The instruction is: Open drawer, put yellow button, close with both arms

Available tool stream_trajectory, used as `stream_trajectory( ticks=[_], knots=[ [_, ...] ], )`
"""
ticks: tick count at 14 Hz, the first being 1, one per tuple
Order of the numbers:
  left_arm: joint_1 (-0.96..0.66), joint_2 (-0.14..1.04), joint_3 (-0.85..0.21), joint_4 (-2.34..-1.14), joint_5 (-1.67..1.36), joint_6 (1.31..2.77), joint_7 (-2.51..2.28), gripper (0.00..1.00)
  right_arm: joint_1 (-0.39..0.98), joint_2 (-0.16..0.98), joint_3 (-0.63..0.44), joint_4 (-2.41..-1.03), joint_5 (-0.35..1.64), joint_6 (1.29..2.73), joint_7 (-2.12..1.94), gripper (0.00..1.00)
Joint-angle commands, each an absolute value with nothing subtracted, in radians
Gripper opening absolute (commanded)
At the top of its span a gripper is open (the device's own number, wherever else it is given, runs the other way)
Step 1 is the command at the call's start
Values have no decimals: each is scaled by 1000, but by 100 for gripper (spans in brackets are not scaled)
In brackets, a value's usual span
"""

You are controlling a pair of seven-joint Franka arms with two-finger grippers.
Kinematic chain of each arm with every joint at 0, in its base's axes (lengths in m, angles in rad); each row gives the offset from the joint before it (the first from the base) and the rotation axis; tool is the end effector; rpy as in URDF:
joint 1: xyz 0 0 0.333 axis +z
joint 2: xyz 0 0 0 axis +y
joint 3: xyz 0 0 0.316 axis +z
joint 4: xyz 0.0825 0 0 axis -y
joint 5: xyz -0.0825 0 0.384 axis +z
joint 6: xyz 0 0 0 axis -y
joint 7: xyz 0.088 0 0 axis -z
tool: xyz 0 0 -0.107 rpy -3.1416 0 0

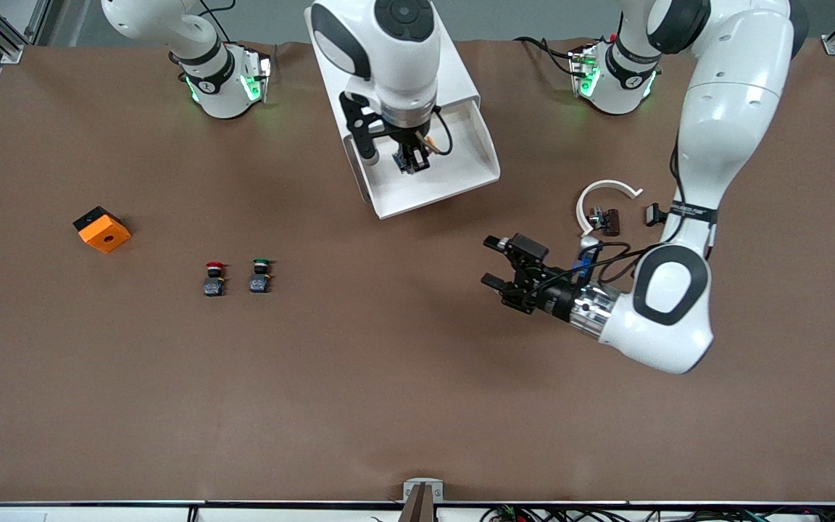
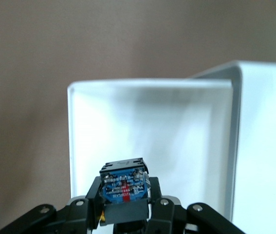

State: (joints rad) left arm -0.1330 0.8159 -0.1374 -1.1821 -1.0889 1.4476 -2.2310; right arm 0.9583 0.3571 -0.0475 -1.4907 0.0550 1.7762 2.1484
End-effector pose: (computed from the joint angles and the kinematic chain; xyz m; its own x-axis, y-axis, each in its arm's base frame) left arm 0.6736 -0.2623 0.3391 -0.7174 0.5716 -0.3984 0.4867 0.0019 -0.8736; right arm 0.3975 0.5267 0.4618 0.3172 -0.9483 0.0085 -0.9456 -0.3156 0.0795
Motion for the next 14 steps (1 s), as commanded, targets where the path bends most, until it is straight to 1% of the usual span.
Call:
stream_trajectory(
  ticks=[1,3,6,11,14],
  knots=[
    [-120,753,-135,-1186,-972,1468,-2023,100,1002,454,-58,-1379,25,1766,2278,0],
    [-127,701,-124,-1187,-820,1534,-1886,100,1011,507,-58,-1326,25,1766,2328,0],
    [-132,675,-130,-1187,-643,1603,-1820,100,1022,567,-60,-1269,18,1766,2382,0],
    [-133,598,-135,-1203,-338,1598,-1354,100,1043,589,-60,-1239,18,1764,2404,0],
    [-129,549,-137,-1210,-235,1595,-1102,100,1058,592,-60,-1239,18,1764,2421,0]
  ],
)
